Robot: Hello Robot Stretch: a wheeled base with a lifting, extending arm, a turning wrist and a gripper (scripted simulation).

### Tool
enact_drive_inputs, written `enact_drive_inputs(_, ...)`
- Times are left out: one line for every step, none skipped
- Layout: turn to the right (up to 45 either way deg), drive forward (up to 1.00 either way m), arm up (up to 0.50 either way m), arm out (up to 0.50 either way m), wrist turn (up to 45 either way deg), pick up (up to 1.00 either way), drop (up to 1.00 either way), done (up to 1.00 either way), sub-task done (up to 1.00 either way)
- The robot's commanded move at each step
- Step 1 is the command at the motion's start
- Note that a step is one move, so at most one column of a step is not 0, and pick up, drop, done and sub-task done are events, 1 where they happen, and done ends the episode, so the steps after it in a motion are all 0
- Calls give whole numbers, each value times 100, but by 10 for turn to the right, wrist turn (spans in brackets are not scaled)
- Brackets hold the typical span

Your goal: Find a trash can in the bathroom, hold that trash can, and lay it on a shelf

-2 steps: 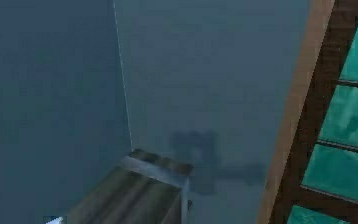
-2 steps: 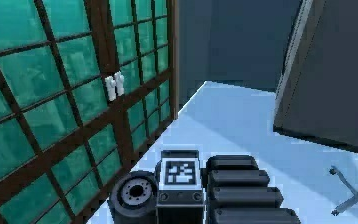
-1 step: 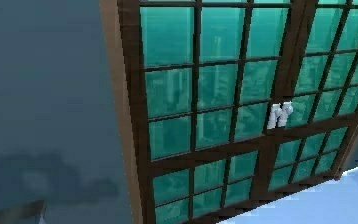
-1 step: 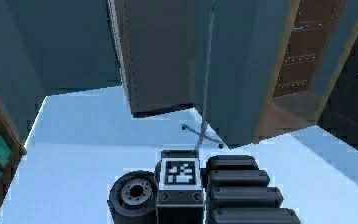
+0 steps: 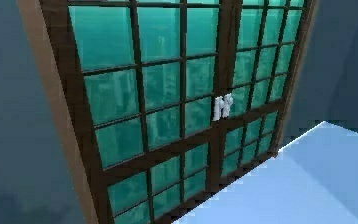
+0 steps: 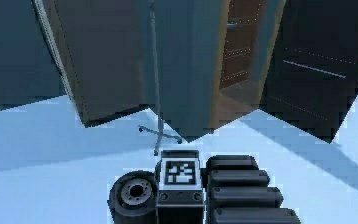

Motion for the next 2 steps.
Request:
enact_drive_inputs(-450, 0, 0, 0, 0, 0, 0, 0, 0)
enact_drive_inputs(-330, 0, 0, 0, 0, 0, 0, 0, 0)
